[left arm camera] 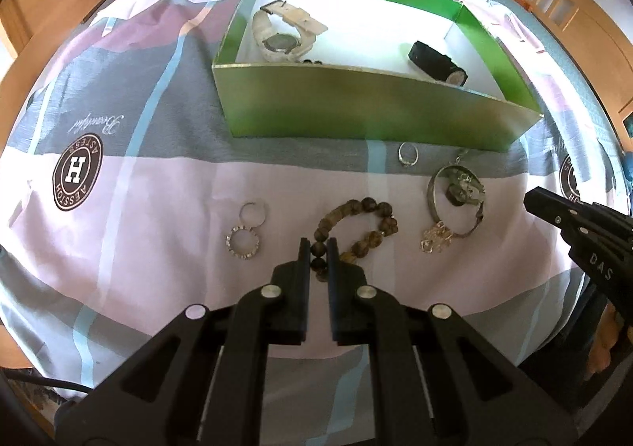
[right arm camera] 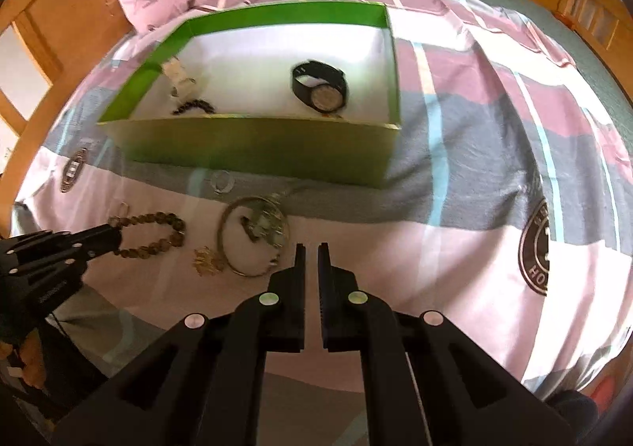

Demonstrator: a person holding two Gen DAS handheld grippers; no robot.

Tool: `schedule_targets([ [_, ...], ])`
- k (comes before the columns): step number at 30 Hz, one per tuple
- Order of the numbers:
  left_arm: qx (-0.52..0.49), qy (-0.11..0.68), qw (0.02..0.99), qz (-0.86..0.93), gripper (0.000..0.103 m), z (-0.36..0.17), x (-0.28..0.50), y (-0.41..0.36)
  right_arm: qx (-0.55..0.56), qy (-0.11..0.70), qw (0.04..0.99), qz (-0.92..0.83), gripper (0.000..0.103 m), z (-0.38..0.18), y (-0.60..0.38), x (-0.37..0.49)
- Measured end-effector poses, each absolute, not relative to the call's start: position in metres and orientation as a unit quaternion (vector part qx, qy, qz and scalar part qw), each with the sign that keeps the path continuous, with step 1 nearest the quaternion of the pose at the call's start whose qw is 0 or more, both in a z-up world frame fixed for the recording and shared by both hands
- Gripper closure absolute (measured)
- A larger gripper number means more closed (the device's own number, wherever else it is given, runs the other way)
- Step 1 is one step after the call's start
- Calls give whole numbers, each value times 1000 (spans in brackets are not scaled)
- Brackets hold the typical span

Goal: Organize jewelry
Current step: 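Grasp the brown bead bracelet with the left tool while the right tool grasps the metal bangle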

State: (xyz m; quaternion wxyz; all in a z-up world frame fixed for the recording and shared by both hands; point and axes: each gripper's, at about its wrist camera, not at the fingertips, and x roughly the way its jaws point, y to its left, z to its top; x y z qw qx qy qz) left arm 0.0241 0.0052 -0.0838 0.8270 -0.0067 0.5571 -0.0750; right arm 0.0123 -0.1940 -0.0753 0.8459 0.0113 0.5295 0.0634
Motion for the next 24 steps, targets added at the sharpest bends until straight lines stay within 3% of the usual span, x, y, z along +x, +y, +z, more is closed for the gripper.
schedule_targets([
  [5, -6, 562, 824, -76, 95, -92, 22, 5, 12, 538, 841, 63, 96, -84, -200, 13],
  [10, -8, 562, 824, -69, 94, -95, 27, 6, 41, 549, 831, 85, 85, -94, -191, 20],
  [17, -4, 564, 823, -68, 86, -97, 29, 4, 43, 563, 821, 87, 84, -116, -174, 31],
  [20, -8, 560, 825, -71, 84, -94, 30, 7, 25, 559, 823, 96, 94, -111, -172, 29],
  [24, -10, 556, 828, -66, 80, -90, 33, 13, 44, 551, 827, 104, 97, -97, -184, 26],
])
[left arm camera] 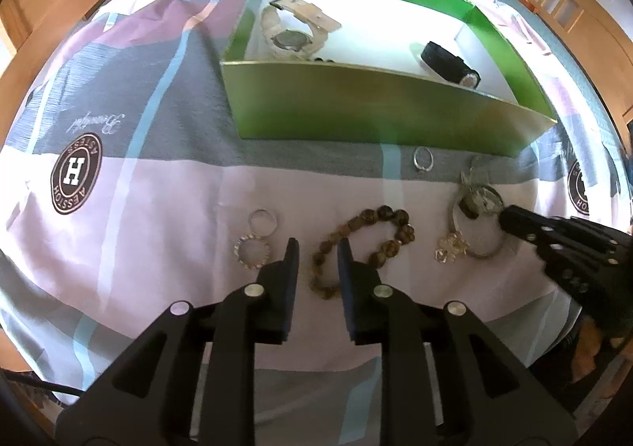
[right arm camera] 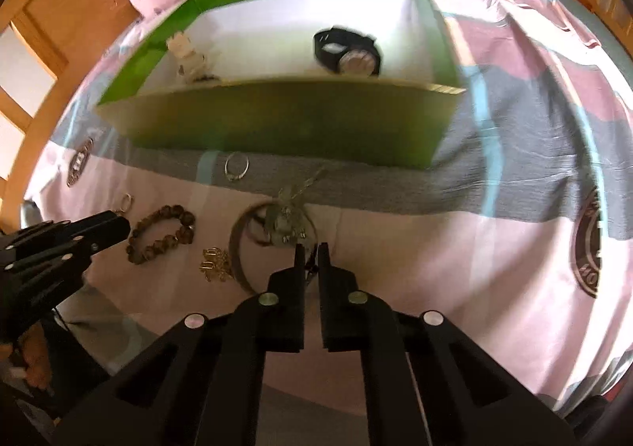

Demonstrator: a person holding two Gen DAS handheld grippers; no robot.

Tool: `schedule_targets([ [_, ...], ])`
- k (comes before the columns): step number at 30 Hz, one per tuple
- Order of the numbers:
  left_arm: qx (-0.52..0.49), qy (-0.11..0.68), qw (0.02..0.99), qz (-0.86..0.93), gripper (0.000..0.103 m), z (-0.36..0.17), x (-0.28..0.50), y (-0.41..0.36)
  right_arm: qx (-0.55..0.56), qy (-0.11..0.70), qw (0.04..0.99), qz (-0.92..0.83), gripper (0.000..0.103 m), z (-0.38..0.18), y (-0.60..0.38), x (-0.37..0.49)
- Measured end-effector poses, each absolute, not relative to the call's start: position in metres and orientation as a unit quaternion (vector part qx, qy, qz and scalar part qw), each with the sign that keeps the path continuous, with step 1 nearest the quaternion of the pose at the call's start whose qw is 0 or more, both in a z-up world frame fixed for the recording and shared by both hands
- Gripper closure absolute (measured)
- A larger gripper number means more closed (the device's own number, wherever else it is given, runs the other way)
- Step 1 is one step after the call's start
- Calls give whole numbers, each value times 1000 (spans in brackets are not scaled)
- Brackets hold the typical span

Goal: Organize jewelry
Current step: 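Grasp the brown bead bracelet with the left tool while the right tool grasps the metal bangle, then drop the brown bracelet into the box with the left tool while the right drops the bangle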

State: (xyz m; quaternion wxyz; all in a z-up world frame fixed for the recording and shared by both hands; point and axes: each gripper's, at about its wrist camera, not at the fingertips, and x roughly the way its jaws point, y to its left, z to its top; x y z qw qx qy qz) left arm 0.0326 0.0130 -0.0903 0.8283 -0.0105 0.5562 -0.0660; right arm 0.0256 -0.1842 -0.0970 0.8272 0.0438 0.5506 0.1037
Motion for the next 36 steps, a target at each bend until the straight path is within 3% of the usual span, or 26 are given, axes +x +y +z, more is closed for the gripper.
schedule_targets([
  [10, 3, 559, 826, -76, 76, -96, 39, 4, 43, 532, 840, 97, 97, -66, -213, 15],
  [19, 44, 574, 814, -75, 70, -114, 54, -17, 18, 570, 820, 59, 95, -100, -218, 14],
  [21, 49, 572, 815, -76, 65, -116, 54, -21, 23, 576, 815, 57, 80, -107, -217, 14],
  [23, 54, 571, 815, -78, 62, -117, 54, -25, 26, 578, 814, 54, 73, -111, -217, 14],
  [27, 61, 570, 816, -74, 62, -119, 54, -28, 18, 574, 817, 54, 69, -114, -212, 14],
  [30, 66, 566, 818, -71, 69, -119, 52, -32, 7, 571, 819, 55, 68, -115, -209, 14],
  [33, 73, 560, 822, -69, 86, -119, 49, -36, 1, 569, 820, 53, 68, -116, -207, 14],
  [36, 81, 557, 824, -65, 95, -119, 45, -40, -6, 567, 822, 52, 71, -115, -204, 12],
])
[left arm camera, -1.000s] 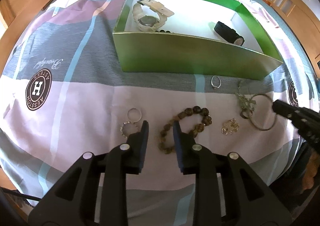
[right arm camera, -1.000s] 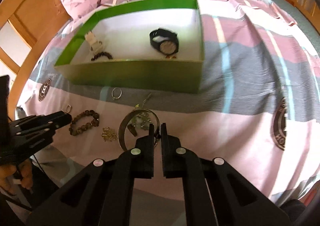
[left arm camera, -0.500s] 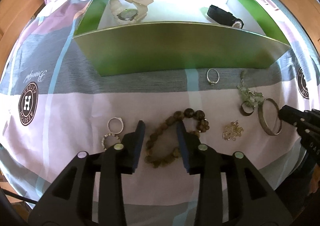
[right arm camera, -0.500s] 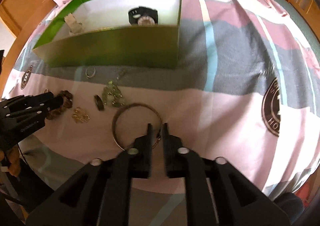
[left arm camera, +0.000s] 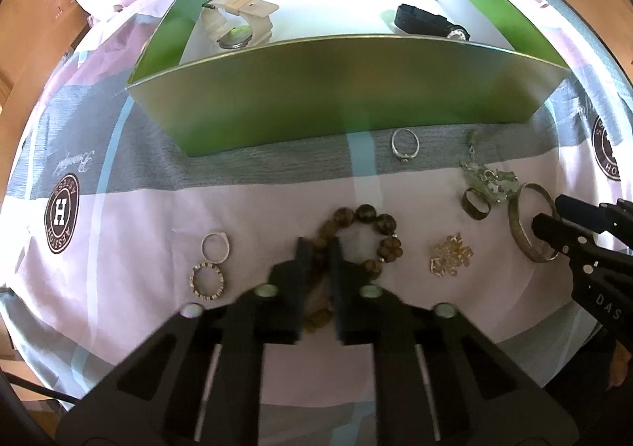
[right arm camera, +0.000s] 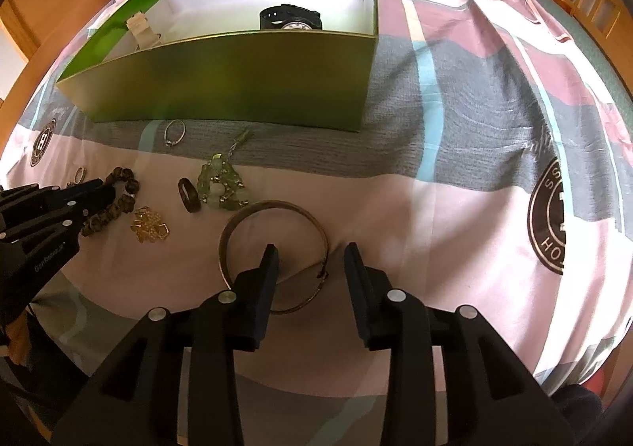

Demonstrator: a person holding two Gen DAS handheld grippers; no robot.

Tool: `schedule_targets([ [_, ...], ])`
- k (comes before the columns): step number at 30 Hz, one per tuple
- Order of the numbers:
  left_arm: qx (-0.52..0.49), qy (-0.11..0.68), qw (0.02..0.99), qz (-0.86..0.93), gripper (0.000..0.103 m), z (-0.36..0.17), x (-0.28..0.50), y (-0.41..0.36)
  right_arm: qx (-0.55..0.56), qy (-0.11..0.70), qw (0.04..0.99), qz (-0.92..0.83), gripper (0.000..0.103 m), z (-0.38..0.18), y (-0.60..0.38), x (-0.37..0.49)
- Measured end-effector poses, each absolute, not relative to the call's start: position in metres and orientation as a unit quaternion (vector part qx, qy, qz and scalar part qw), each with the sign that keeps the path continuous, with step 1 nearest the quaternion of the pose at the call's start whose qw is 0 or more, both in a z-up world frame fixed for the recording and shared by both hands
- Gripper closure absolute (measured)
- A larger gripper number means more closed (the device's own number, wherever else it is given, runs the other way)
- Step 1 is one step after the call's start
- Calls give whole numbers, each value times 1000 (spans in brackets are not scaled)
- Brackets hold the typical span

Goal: Organize jewelry
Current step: 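Drop the brown bracelet into the box with the left tool while the right drops the bangle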

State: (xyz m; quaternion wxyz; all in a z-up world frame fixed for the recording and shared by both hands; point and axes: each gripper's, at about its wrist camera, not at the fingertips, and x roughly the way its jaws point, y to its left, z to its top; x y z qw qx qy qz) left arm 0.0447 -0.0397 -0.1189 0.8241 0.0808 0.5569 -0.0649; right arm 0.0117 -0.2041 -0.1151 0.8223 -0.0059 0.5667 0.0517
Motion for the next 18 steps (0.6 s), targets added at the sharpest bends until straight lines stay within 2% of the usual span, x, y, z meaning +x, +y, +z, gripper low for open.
schedule_targets([
  [2, 80, 557, 824, -63, 95, -118, 42, -39, -4, 565, 823, 57, 85, -115, -201, 11],
  [5, 73, 558, 824, -62, 95, -115, 38, -34, 1, 564, 824, 58, 97, -113, -197, 11],
  [18, 37, 525, 849, -58, 95, -68, 28, -10, 12, 509, 858, 70, 97, -59, -190, 7],
])
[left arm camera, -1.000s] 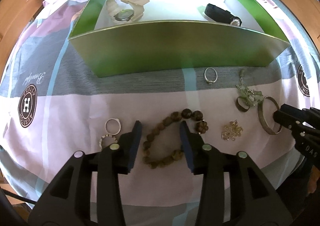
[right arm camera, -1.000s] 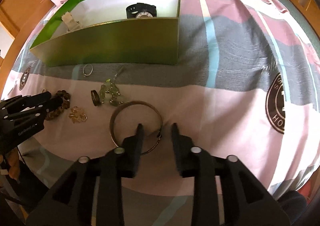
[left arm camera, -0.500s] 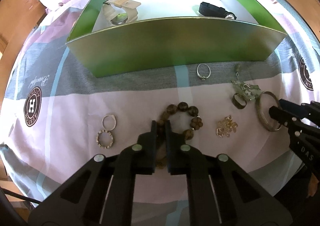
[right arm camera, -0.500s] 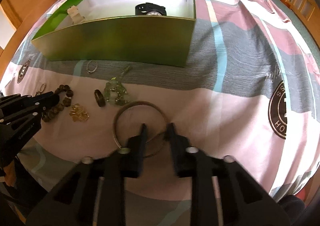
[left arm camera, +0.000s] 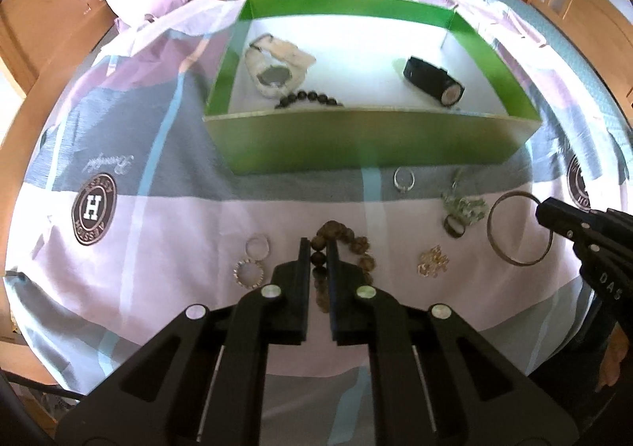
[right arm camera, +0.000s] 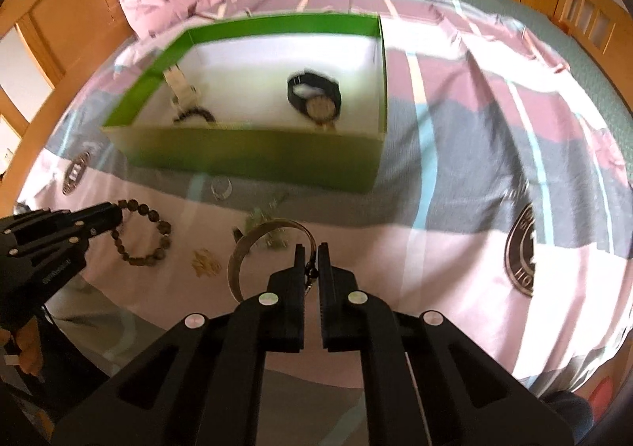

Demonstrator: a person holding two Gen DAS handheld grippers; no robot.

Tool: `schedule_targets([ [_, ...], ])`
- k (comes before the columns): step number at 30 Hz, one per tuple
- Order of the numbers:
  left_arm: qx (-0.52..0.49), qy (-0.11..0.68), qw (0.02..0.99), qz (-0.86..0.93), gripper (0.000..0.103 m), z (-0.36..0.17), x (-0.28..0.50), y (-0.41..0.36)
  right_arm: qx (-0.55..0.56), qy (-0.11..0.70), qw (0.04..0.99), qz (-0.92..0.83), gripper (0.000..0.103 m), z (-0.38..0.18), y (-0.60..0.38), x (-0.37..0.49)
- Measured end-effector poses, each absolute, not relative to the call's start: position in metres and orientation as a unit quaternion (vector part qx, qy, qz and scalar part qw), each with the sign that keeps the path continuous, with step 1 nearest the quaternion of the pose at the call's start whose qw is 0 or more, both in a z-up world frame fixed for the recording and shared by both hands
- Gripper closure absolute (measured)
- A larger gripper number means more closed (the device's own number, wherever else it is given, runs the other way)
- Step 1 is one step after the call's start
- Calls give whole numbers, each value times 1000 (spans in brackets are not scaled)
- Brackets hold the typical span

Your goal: Organize jewelry

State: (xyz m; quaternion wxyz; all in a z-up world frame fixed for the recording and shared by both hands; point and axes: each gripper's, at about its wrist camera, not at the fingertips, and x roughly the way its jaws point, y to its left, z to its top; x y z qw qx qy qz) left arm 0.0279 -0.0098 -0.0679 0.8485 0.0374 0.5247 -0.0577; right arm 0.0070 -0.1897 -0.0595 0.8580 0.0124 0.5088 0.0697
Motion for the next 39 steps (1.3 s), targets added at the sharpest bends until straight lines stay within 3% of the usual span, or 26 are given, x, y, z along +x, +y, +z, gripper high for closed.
schedule_targets([
  [9, 31, 519, 852, -66, 95, -57, 31, -7, 13, 499, 863, 77, 97, -53, -190, 15],
  [18, 37, 469, 879, -83, 95, 5, 74, -7, 43, 435, 896, 82, 97, -8, -200, 56],
  [28, 18, 483, 870, -92, 95, 3, 147, -11, 30, 455, 888, 62, 95, -39, -192, 110],
  [31, 7, 493, 865, -90, 91, -6, 149, -7, 45, 468, 880, 62, 65, -45, -197, 108],
  [32, 4, 493, 865, -93, 81, -6, 147, -4, 51, 465, 882, 61, 56, -43, -199, 105],
  [33, -2, 491, 866, -97, 71, -5, 142, 2, 56, 460, 884, 61, 56, -40, -201, 101],
  [34, -6, 487, 868, -99, 68, -5, 135, 8, 58, 458, 885, 65, 56, -37, -203, 96],
  [39, -31, 495, 865, -70, 68, -24, 91, 57, 50, 450, 886, 102, 56, -28, -208, 58],
])
